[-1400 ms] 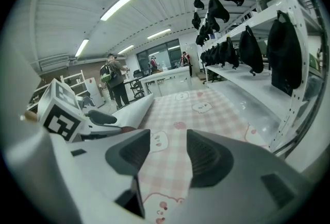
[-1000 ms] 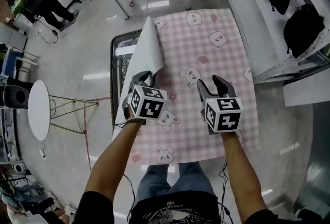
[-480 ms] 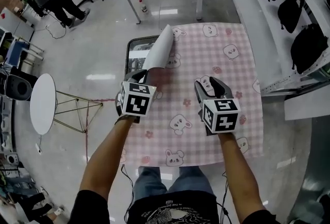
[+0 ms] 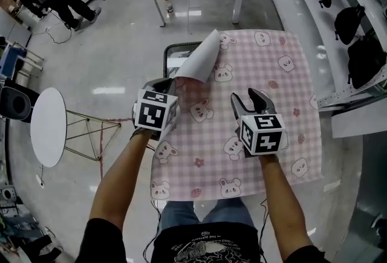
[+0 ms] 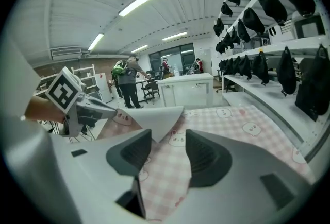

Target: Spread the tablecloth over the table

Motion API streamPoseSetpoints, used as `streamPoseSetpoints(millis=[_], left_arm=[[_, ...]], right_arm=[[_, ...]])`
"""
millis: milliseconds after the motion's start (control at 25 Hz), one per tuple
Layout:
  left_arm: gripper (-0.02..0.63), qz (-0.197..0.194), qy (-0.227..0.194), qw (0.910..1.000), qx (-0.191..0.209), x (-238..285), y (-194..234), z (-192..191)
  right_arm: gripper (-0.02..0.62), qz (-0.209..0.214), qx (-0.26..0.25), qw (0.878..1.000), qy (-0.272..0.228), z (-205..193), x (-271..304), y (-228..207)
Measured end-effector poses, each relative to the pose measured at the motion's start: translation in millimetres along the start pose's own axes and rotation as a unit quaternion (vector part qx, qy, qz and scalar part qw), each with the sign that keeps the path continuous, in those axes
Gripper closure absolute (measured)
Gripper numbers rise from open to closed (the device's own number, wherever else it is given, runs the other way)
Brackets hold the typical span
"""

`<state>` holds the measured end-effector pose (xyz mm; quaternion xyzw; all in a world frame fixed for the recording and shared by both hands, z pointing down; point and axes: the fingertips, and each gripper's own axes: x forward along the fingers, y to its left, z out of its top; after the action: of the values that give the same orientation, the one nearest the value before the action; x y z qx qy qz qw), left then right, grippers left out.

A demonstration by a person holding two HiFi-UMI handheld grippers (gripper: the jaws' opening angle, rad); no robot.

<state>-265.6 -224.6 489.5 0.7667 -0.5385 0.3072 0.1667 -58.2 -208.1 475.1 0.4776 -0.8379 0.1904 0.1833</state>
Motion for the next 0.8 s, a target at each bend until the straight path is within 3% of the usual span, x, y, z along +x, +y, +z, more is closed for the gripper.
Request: streamPoseSetpoints(millis=[320, 520, 800], left_arm=[[0.597, -0.05, -0.002, 0.9986, -0.016, 27, 46, -32], [0.597, -0.072, 0.005, 0.9971, -0.027, 13, 94, -58], [0.597, -0.099, 0.018, 0.9942, -0.038, 54, 109, -81]], right_arm=[[0.383, -0.032, 0.003, 0.999, 0.01, 2, 44, 28], [0.385, -0.059, 0.011, 0.998, 0.018, 8, 53, 74], [0.385, -0.084, 0.022, 0.995, 0.039, -5, 84, 70]])
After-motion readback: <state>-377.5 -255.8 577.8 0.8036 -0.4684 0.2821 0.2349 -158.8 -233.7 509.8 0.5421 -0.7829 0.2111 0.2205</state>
